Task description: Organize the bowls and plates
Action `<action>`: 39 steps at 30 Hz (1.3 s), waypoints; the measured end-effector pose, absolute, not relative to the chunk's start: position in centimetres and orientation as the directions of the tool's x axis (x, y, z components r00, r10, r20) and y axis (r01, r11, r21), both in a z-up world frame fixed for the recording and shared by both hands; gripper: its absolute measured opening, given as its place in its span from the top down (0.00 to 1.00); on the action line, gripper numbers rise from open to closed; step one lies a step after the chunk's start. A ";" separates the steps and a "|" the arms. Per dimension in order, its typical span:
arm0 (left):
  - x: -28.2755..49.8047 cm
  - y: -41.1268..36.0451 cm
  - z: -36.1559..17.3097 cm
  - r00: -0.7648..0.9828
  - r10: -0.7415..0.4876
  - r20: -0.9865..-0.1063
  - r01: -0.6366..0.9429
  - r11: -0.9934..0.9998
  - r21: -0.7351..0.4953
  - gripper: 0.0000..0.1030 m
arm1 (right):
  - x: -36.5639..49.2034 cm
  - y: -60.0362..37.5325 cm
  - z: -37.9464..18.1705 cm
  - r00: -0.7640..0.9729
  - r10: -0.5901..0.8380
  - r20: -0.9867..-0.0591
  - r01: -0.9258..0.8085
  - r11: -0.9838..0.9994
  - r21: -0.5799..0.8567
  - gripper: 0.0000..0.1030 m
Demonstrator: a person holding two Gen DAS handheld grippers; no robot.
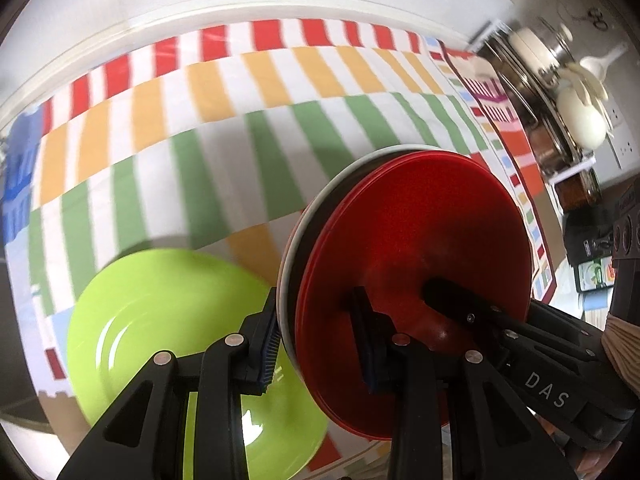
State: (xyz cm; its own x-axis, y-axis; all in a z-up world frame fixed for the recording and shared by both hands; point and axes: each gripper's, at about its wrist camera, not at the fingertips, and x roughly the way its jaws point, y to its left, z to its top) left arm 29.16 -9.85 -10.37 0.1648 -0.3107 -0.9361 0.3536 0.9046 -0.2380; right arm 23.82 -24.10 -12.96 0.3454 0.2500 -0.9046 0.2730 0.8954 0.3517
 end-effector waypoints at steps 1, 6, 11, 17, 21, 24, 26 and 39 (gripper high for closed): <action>29.1 -9.4 -10.3 0.170 -0.309 -0.936 0.346 0.908 -0.237 0.68 | 23.9 -23.4 -12.8 0.345 0.255 -0.903 0.260 0.899 0.353 0.69; 28.1 -5.4 -9.7 0.206 -0.292 -0.934 0.296 0.928 -0.225 0.68 | 23.9 -20.1 -12.3 0.335 0.286 -0.898 0.194 0.911 0.363 0.69; 27.2 -1.9 -10.0 0.214 -0.273 -0.938 0.235 0.946 -0.222 0.68 | 23.8 -16.7 -12.2 0.314 0.311 -0.897 0.127 0.923 0.364 0.69; 26.2 1.4 -10.6 0.207 -0.256 -0.944 0.179 0.959 -0.221 0.68 | 23.8 -13.3 -12.3 0.276 0.336 -0.901 0.075 0.927 0.368 0.69; 25.7 3.0 -11.2 0.193 -0.246 -0.950 0.152 0.964 -0.219 0.68 | 23.8 -11.5 -12.5 0.253 0.343 -0.904 0.051 0.929 0.367 0.69; 25.4 3.8 -11.8 0.180 -0.244 -0.953 0.135 0.966 -0.222 0.68 | 23.6 -10.6 -12.9 0.234 0.349 -0.908 0.042 0.929 0.368 0.69; 25.3 4.1 -12.1 0.173 -0.243 -0.955 0.131 0.966 -0.222 0.68 | 23.4 -10.1 -13.2 0.221 0.350 -0.910 0.041 0.929 0.368 0.69; 25.2 4.7 -13.6 0.122 -0.252 -0.960 0.132 0.963 -0.236 0.68 | 23.5 -9.2 -15.1 0.174 0.341 -0.924 0.073 0.931 0.357 0.69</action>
